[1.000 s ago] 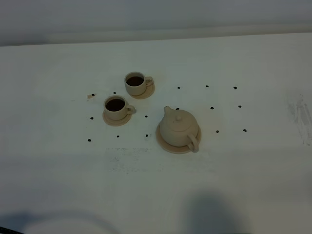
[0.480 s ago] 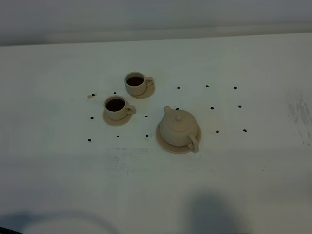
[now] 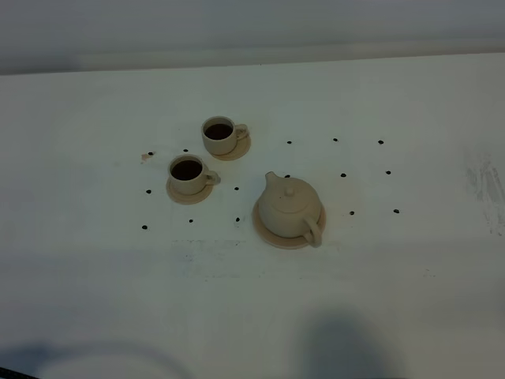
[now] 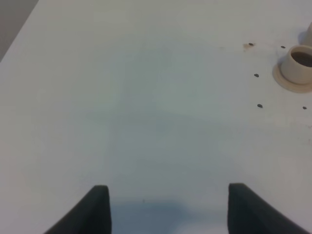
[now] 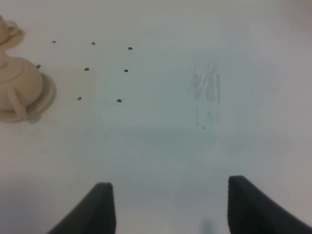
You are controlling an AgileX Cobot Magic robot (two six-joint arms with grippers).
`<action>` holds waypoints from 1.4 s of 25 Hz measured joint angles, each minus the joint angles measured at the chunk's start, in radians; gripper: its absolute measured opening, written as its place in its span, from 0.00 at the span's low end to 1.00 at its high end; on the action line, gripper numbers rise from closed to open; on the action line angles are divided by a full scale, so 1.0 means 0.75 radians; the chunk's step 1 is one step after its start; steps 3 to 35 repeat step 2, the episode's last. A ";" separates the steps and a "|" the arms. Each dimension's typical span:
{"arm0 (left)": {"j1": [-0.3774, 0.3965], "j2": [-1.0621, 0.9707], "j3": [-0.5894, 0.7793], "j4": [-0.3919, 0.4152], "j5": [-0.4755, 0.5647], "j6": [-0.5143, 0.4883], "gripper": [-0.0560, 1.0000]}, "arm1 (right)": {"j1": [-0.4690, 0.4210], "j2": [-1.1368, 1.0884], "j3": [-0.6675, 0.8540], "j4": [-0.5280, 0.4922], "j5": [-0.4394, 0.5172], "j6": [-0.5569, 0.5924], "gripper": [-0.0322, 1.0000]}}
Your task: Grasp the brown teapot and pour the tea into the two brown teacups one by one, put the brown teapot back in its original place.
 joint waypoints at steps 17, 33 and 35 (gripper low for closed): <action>0.000 0.000 0.000 0.000 0.000 0.000 0.52 | 0.000 0.000 0.000 0.000 0.000 0.000 0.50; 0.000 0.000 0.000 0.000 0.000 0.000 0.52 | 0.000 0.000 0.000 0.000 0.000 0.000 0.50; 0.000 0.000 0.000 0.000 0.000 0.000 0.52 | 0.000 0.000 0.000 0.000 0.000 0.000 0.50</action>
